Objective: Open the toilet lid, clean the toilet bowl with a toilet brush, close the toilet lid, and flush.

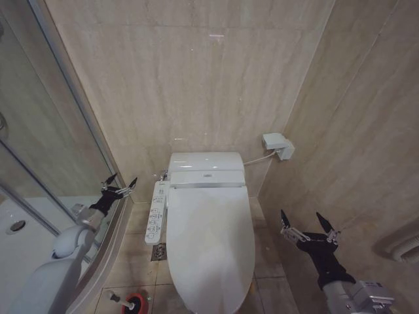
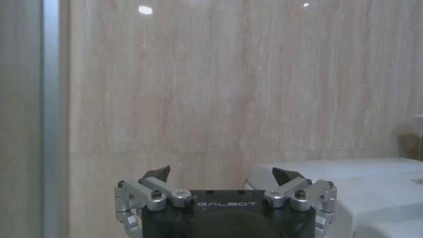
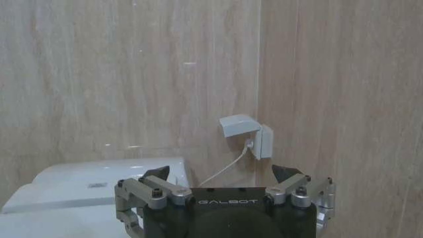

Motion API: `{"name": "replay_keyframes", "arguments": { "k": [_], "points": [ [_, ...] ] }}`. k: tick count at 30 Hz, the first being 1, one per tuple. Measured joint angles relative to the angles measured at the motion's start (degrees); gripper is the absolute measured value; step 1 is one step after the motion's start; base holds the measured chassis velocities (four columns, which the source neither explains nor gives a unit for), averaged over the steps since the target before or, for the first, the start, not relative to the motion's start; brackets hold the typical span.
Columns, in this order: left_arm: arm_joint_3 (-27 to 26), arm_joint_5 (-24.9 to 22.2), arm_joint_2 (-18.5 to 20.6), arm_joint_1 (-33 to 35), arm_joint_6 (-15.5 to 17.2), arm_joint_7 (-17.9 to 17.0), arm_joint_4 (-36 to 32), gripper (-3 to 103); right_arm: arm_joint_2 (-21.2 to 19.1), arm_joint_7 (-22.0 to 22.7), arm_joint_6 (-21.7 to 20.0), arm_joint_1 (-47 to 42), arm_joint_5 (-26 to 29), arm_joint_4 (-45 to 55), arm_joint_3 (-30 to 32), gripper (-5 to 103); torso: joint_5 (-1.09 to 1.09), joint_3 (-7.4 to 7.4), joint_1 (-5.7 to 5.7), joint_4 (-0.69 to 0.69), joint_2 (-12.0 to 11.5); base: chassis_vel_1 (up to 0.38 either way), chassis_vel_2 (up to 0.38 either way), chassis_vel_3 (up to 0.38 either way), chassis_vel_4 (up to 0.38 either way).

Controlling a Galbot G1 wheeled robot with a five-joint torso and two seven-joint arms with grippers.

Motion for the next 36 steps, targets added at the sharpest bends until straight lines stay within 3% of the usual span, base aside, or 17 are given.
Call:
{"name": "replay_keyframes", "arguments": {
  "k": [5, 17, 26, 31, 36],
  "points": [
    [2.64, 1.34, -1.48, -4.91, -2.20, 3.20, 7.32, 100, 0.00, 0.00, 0.00, 0.00, 0.00, 0.00, 0.00, 100, -0.01, 0.00, 0.00, -0.01, 0.00, 0.000, 0.000, 0.000, 0.000],
    [7.46, 2.09, -1.81, -13.38, -3.34, 6.31, 16.51, 101, 0.00, 0.00, 0.00, 0.00, 0.00, 0.00, 0.00, 100, 0.00, 0.00, 0.00, -0.01, 0.01, 0.000, 0.000, 0.000, 0.000],
    [11.65, 2.79, -3.79, -20.75, -6.03, 10.02, 27.02, 93, 0.00, 0.00, 0.00, 0.00, 0.00, 0.00, 0.00, 100, 0.00, 0.00, 0.00, 0.01, 0.01, 0.000, 0.000, 0.000, 0.000],
    [13.99, 5.01, -6.12, -28.26, -10.04, 14.48, 36.78, 93, 0.00, 0.00, 0.00, 0.00, 0.00, 0.00, 0.00, 100, -0.01, 0.00, 0.01, -0.02, 0.00, 0.000, 0.000, 0.000, 0.000],
    [15.62, 5.84, -7.61, -34.08, -11.56, 16.36, 42.88, 90, 0.00, 0.00, 0.00, 0.00, 0.00, 0.00, 0.00, 100, 0.02, 0.00, 0.01, -0.01, 0.00, 0.000, 0.000, 0.000, 0.000]
  ]
}}
